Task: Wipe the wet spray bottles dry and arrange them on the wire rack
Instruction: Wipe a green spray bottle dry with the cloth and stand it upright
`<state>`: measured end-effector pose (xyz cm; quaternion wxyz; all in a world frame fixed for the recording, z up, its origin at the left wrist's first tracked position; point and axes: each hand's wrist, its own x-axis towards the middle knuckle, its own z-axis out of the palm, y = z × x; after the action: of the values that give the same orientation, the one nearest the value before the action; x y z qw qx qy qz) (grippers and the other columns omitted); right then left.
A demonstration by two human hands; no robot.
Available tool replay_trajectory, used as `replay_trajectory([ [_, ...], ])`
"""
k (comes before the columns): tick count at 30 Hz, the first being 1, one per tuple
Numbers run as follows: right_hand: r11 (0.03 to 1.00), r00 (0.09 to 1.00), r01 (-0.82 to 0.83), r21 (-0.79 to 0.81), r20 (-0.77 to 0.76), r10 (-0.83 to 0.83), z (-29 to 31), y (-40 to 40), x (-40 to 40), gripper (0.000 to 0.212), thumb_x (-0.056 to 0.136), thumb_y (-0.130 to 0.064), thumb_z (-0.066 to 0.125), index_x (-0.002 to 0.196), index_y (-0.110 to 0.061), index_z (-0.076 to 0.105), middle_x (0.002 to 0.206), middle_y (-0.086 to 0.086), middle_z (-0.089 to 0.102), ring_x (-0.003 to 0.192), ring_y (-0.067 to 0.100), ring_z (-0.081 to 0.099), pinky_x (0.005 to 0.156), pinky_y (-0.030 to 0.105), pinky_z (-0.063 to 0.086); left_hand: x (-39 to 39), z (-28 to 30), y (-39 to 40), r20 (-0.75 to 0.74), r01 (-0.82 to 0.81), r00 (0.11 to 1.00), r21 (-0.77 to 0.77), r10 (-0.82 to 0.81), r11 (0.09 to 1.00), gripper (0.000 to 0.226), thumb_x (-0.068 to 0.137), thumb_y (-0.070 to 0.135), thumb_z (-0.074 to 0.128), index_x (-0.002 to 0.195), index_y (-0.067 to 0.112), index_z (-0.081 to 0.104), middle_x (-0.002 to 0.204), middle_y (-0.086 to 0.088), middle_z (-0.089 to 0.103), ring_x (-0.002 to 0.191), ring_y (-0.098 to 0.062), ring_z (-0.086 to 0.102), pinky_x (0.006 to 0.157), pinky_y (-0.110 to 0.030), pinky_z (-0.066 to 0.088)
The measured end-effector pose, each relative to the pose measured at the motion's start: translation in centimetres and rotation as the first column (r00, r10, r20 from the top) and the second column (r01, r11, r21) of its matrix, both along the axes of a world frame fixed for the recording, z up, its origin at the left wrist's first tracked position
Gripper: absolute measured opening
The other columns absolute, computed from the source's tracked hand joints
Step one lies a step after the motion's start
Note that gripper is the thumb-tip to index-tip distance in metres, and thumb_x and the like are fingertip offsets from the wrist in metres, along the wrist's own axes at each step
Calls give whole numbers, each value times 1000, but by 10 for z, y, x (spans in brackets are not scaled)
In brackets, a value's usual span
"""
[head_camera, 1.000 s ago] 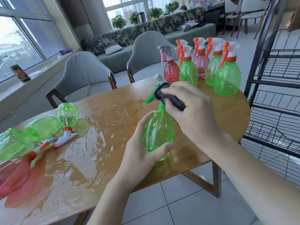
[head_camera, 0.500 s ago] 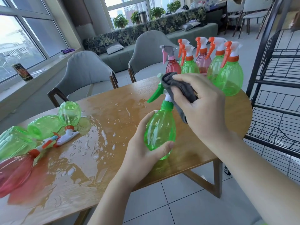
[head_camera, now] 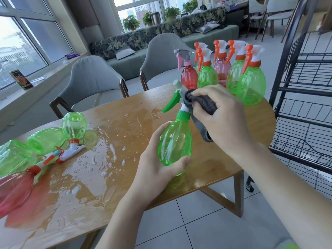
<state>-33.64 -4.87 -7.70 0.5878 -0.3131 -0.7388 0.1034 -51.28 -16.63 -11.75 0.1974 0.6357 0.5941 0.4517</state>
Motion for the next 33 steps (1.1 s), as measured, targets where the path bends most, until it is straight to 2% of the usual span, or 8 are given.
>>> replay_trajectory([
  [5,995,993,-98,-27,66,100,1,-3,4,20,88,-4,72,106,-11,76,103,-2,68,94,5,61,83,11,47,-1,0,1,3,6,1000,6,-6,1000,84,83,36,88,151,49,41,138,50,50,133,22,45,98,3,34],
  [9,994,999,12,-106,-48,-17,-2,1,7,19,90,-7,72,108,-12,76,100,-6,67,93,7,63,81,20,52,0,0,0,-3,8,1000,-6,-8,1000,84,84,26,90,147,52,41,132,54,50,129,25,46,95,4,34],
  [14,984,992,-126,-129,-22,125,-6,-10,1,16,90,-10,75,106,-15,76,101,-3,70,92,10,66,79,22,54,1,3,-2,16,4,1000,-6,-4,1000,82,82,36,86,147,52,39,133,57,46,130,29,41,95,6,32],
  [17,979,999,-17,-204,-35,10,-14,1,8,17,91,-10,74,106,-16,75,102,-4,69,92,7,63,80,15,50,2,3,-2,36,11,999,-24,-10,1000,84,82,39,88,151,47,41,137,51,49,131,24,45,95,5,35],
  [21,907,990,124,-403,-9,-140,-31,24,30,11,93,-16,71,103,-20,74,101,-5,71,95,11,66,82,27,54,5,0,1,41,11,999,-37,-9,999,86,82,43,91,152,49,42,141,40,54,132,14,51,97,-1,41],
  [27,831,980,121,-543,-67,-187,-43,37,55,8,92,-18,72,98,-23,73,93,-10,72,93,12,67,74,27,50,26,7,54,39,30,999,-138,-25,990,87,87,58,83,149,71,24,154,30,40,152,-13,30,120,-44,32],
  [30,803,965,155,-575,-87,-248,-43,43,69,9,91,-20,73,100,-21,75,93,-8,73,91,13,67,75,29,50,45,8,100,14,-27,999,-200,31,979,92,92,55,78,159,55,15,152,16,33,152,-15,17,122,-49,24],
  [33,793,951,175,-584,-109,-290,-41,47,82,11,90,-18,73,101,-20,75,91,-7,72,90,14,65,73,24,46,64,7,150,-1,-79,997,-188,80,979,88,90,52,82,158,36,28,142,12,47,148,-22,35,119,-43,32],
])
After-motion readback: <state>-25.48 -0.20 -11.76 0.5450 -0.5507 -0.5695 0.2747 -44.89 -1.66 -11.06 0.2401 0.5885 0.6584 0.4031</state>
